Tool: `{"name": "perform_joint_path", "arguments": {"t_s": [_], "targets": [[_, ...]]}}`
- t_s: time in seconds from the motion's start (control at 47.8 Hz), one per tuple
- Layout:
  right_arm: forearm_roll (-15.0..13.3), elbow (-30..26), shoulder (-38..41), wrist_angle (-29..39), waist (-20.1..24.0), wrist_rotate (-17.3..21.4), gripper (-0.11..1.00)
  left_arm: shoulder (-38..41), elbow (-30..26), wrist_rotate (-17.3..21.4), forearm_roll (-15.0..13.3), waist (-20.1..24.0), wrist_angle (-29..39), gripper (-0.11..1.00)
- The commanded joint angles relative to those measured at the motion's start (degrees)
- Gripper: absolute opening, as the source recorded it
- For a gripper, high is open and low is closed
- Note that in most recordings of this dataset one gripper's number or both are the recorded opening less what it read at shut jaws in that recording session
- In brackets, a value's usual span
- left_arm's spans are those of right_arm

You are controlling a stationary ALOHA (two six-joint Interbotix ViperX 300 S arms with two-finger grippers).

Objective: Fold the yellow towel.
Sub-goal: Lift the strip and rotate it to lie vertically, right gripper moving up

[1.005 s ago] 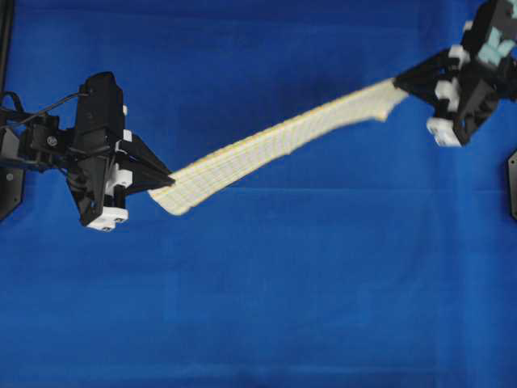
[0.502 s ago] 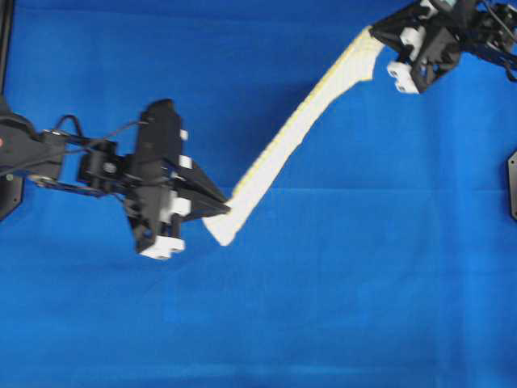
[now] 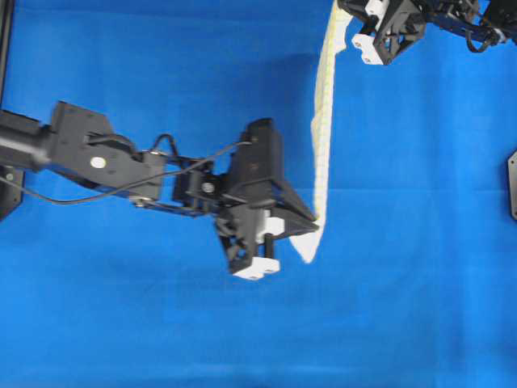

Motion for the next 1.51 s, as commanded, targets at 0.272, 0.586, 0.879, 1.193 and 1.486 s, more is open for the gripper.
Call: {"name": "perform_joint_path", "arguments": {"t_s": [0.272,0.586,0.879,1.193,1.486], "targets": [[-0.53,-1.58,-0.35,-0.26,-1.32,-0.09,0.02,3.87,-7.56,0.62,0.18,-0.35,-0.18,0.02],[-0.53,-1.49,0.97,-0.53,-0.62,-0.09,0.02,5.63,-5.36,-0.18,0.00,-0.44,-1.14,0.02],[-0.62,-1.85,3.96,-1.76,-0.09,-0.09,0.01,6.68,-2.64,-0.18,-0.09,-1.23,-3.43,0.02],[-1.58,-5.10,6.59,-1.76,1.76,-0.18,0.02,3.78,1.58,-0.18,-0.09,-1.32,-3.52,0.02],[-2.11,-10.11,11.78,-1.49,3.16,-0.18,0.01,0.26,7.38,-0.26,-0.09,-2.02,-3.52,0.02]]}}
